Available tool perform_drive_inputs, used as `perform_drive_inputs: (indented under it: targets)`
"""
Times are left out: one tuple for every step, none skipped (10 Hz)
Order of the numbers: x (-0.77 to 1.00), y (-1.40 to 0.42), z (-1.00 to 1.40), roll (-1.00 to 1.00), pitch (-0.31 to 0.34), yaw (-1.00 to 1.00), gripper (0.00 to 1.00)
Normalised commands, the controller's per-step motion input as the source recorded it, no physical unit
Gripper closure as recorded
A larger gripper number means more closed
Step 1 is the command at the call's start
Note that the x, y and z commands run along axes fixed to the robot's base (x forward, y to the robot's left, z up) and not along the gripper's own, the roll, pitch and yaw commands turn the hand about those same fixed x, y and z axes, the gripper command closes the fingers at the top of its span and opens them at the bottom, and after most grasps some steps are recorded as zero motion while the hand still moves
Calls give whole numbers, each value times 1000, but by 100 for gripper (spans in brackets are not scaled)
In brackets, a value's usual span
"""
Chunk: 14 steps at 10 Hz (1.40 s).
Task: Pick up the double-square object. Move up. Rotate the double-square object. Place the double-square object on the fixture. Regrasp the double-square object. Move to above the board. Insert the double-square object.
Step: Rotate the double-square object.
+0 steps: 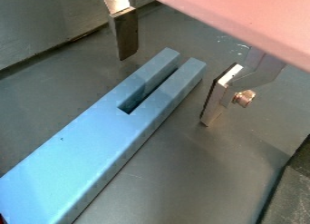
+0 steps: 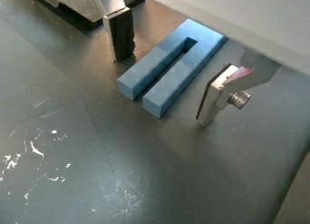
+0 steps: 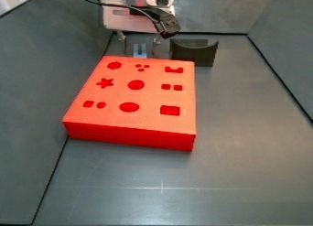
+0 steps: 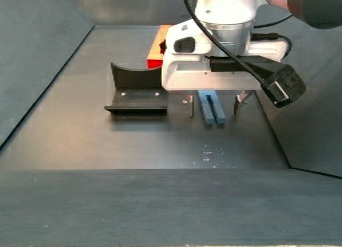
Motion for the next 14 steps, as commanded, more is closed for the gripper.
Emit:
perform_drive_inputs:
  targets:
    - [12,10,-172,-129,-35,9,0]
    - [13,10,-173,-129,-35,9,0]
    - [13,10,-172,-128,-35,9,0]
    - [13,10,-171,-128,-35,9,0]
    - [13,10,-171,-127,-35,8,0]
    - [13,10,-171,-126,-35,8,0]
    - [13,10,-171,-125,-35,7,0]
    - [13,10,-171,-124,-34,6,0]
    - [13,9,-171,-123,-34,5,0]
    - [13,9,-171,-123,-34,5,0]
    - [13,9,-171,-123,-34,5,0]
    - [13,9,-171,-122,-34,5,0]
    - [13,9,-171,-122,-34,5,0]
    - [13,9,-171,-122,-34,5,0]
